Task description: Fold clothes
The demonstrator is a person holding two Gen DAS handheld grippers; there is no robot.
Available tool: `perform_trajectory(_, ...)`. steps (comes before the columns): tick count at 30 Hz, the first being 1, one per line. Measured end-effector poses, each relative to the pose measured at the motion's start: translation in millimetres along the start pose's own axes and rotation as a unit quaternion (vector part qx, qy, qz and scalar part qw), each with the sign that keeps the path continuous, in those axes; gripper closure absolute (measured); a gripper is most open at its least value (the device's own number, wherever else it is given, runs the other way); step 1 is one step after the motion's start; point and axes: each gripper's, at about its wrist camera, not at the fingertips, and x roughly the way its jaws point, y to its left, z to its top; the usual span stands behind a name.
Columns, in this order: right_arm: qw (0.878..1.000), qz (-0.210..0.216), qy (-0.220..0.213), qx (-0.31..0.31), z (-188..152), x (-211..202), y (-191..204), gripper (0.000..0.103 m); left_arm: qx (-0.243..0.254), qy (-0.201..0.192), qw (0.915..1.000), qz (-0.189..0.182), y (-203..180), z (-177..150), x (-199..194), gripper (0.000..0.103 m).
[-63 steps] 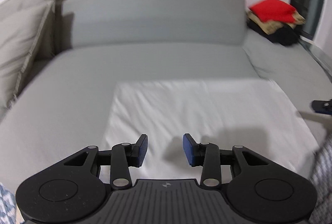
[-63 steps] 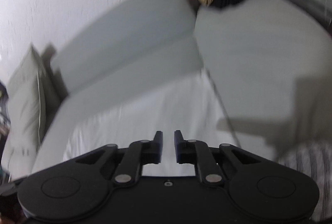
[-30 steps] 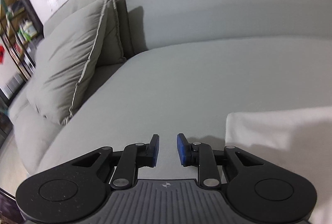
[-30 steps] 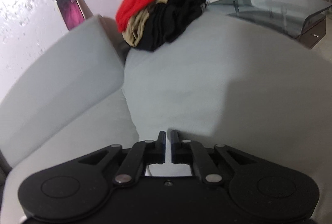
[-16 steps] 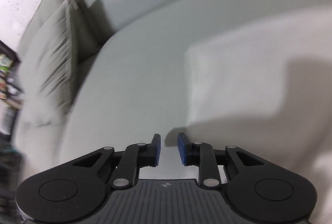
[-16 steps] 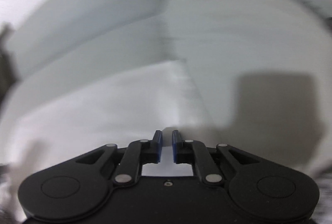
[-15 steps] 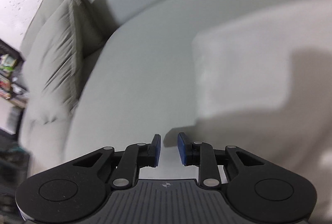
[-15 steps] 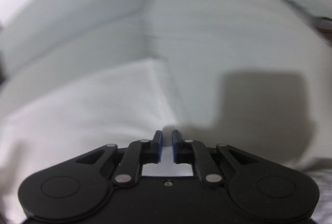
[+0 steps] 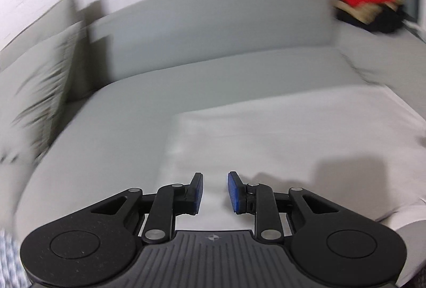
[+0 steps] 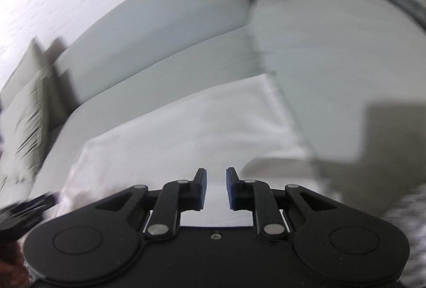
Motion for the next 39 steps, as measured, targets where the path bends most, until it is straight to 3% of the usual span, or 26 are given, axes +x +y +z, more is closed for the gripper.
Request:
perform_trajectory(3, 0.999, 0.011, 0.001, -0.035, -6.0, 16.0, 18.9, 0.086, 0.025, 0.027, 0.9993, 0.002, -15.6, -0.6, 32.1, 0.073)
perform_trajectory(5, 0.994, -0.071, 0.017, -0.078, -14.7, 21.0, 23.2, 0.087, 0.024, 0.049, 0.9981, 0.030, -10.3, -5.1, 37.9, 0.070)
perform_trajectory(6, 0.992, -0.100, 0.011, -0.076, -18.7, 19.3, 15.5, 0.092, 0.018, 0.059, 0.9970, 0.046, -2.8, -6.4, 36.2, 0.068)
perform_trajectory(9, 0.982, -0.186, 0.007, -0.031, -20.3, 5.2, -23.5, 0.091, -0.008, 0.087, 0.9932, 0.077, 24.9, -16.9, 27.7, 0.067)
perform_trajectory(10, 0.983, -0.182, 0.016, -0.002, -20.1, 2.0, -39.8, 0.103, -0.013, 0.092, 0.9923, 0.082, 33.5, -19.7, 24.8, 0.067)
perform_trajectory(13, 0.985, -0.157, 0.034, 0.060, -13.8, -10.8, -63.4, 0.103, -0.023, 0.107, 0.9870, 0.118, 52.6, -21.7, 15.0, 0.068)
perform_trajectory(18, 0.985, -0.155, -0.011, 0.069, -4.8, -37.3, -56.8, 0.084, -0.070, 0.102, 0.9814, 0.147, 76.9, -21.5, -7.5, 0.068)
perform_trajectory(22, 0.987, -0.129, -0.034, 0.090, -2.7, -42.9, -66.2, 0.085, -0.111, 0.079, 0.9839, 0.116, 73.4, -17.3, -18.9, 0.067)
perform_trajectory(23, 0.990, -0.113, -0.031, 0.084, 0.3, -35.3, -63.8, 0.090, -0.112, 0.076, 0.9853, 0.104, 66.6, -13.8, -17.5, 0.067)
perform_trajectory(27, 0.998, -0.061, -0.015, 0.022, 0.7, -5.5, -21.9, 0.090, -0.065, 0.047, 0.9950, 0.060, 9.8, 9.1, 4.3, 0.066)
perform_trajectory(30, 0.999, -0.024, -0.016, -0.030, 3.8, 17.4, 12.6, 0.090, 0.000, 0.020, 0.9994, 0.028, -38.6, 9.9, 20.4, 0.062)
perform_trajectory(32, 0.996, -0.032, -0.016, -0.078, 2.6, 37.0, 26.7, 0.090, 0.049, 0.022, 0.9985, 0.012, -63.7, -0.5, 30.4, 0.063)
perform_trajectory(33, 0.995, -0.042, 0.001, -0.096, -0.7, 47.0, 28.5, 0.090, 0.061, 0.021, 0.9979, 0.009, -69.7, -9.3, 28.9, 0.069)
perform_trajectory(35, 0.993, -0.041, 0.010, -0.106, -10.3, 41.9, 25.9, 0.091, 0.085, 0.012, 0.9963, -0.002, -72.6, -23.9, 8.9, 0.070)
perform_trajectory(37, 0.992, -0.034, 0.046, -0.110, -17.5, 24.3, 23.5, 0.091, 0.109, 0.014, 0.9937, -0.017, -70.9, -34.1, -16.4, 0.070)
perform_trajectory(39, 0.991, -0.029, 0.069, -0.110, -36.1, -8.8, 22.9, 0.091, 0.098, 0.037, 0.9937, -0.040, -55.7, -43.6, -32.3, 0.066)
